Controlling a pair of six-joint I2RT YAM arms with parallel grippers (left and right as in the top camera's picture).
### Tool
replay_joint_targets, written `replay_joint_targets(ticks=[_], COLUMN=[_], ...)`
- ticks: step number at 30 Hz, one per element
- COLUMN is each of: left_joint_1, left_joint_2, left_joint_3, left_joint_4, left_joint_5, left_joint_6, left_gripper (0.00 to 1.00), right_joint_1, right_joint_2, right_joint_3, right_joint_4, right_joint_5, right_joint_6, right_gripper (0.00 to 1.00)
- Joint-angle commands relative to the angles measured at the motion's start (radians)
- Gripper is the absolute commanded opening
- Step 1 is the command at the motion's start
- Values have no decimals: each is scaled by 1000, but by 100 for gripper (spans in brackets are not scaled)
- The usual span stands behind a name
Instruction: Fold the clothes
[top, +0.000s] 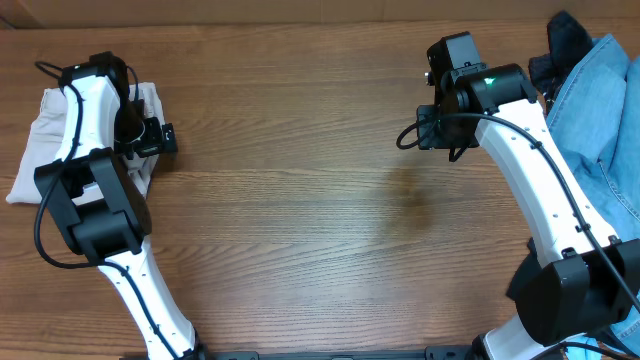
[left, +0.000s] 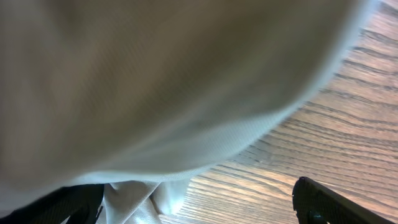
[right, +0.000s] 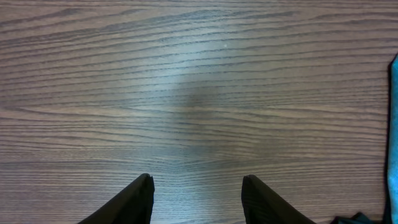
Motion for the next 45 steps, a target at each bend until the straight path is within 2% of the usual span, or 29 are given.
replay_joint_targets(ticks=[1, 4, 6, 9, 10, 13, 18, 27, 34, 39, 45], left_joint_1=[-32, -60, -89, -145, -165, -222, -303, -332, -334, -334, -334], left_joint_2=[-23, -67, -111, -193, -221, -296, -358, -474, -589, -784, -1113], left_joint_3=[3, 3, 3, 3, 3, 3, 3, 7, -1, -122, -442], left_joint_4=[1, 6, 9, 27, 34, 74, 117, -199, -319, -209, 22], left_joint_5=[3, 6, 13, 59, 74, 84, 85, 135, 132, 132, 75], left_joint_6=[6, 9, 10, 40, 40, 39, 20, -48, -47, -43, -3], left_gripper=[100, 100, 100, 100, 100, 100, 100, 100, 100, 100, 100], right_joint_1=[-6, -7, -7, -7, -7, -7, -20, -48, -48, -46, -46], right_joint_2=[-1, -1, -1, -1, -1, -1, -2, -102, -251, -417, -715], right_joint_3=[-2, -2, -2, -2, -2, -1, 3, 23, -27, -195, -523], right_joint_4=[8, 19, 31, 70, 90, 166, 339, 195, 147, 218, 422], right_joint_5=[-8, -9, -27, -110, -152, -217, -181, -188, -174, -168, -160], right_joint_6=[3, 3, 3, 3, 3, 3, 2, 4, 63, 68, 68], right_gripper=[50, 51, 67, 99, 100, 100, 100, 100, 100, 100, 100])
